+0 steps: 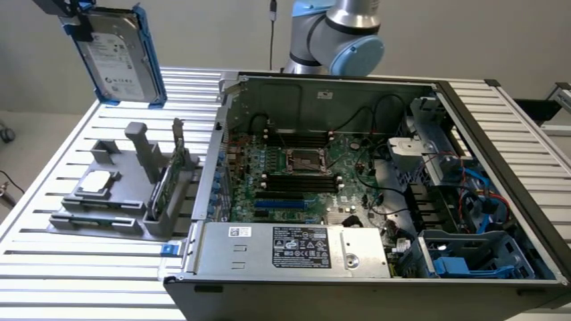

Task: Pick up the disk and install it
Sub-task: 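Pick up the disk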

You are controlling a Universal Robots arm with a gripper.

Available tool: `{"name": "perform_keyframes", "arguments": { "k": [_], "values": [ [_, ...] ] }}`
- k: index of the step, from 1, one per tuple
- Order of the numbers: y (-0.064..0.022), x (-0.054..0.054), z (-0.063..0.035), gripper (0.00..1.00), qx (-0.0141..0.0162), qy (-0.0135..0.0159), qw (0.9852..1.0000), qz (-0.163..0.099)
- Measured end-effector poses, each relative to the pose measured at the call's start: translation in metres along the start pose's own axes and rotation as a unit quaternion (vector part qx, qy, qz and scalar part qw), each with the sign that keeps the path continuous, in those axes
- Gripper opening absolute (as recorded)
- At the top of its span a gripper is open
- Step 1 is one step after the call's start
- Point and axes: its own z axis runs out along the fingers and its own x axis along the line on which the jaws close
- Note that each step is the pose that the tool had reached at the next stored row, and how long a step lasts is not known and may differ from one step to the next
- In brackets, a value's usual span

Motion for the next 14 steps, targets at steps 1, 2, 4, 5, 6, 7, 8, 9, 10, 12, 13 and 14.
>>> {"name": "perform_keyframes", "arguments": {
  "k": [1, 2, 4, 5, 6, 7, 8, 9, 10, 12, 13, 14],
  "values": [
    [-0.0028, 0.001, -0.0008, 0.33, 0.0, -0.0002, 1.0, 0.0],
    [-0.0055, 0.003, -0.0014, 0.33, 0.0, -0.0003, 1.0, 0.0],
    [-0.0109, 0.006, -0.0023, 0.33, 0.0001, -0.0006, 1.0, 0.0],
    [-0.0137, 0.007, -0.0026, 0.33, 0.0001, -0.0007, 1.0, 0.0],
    [-0.0166, 0.009, -0.0032, 0.33, 0.0, -0.0007, 1.0, -0.001],
    [-0.0191, 0.01, -0.0037, 0.33, 0.0, -0.0008, 1.0, -0.001],
    [-0.0219, 0.011, -0.004, 0.33, 0.0001, -0.001, 1.0, -0.001],
    [-0.0246, 0.013, -0.0045, 0.33, 0.0001, -0.0011, 1.0, -0.001],
    [-0.0274, 0.014, -0.005, 0.33, 0.0001, -0.0012, 1.0, -0.001],
    [-0.0329, 0.017, -0.006, 0.33, 0.0003, -0.0016, 1.0, -0.001],
    [-0.0359, 0.019, -0.0066, 0.33, 0.0003, -0.0018, 1.0, -0.001],
    [-0.0388, 0.021, -0.0073, 0.33, 0.0003, -0.0019, 1.0, -0.001]
  ]
}}
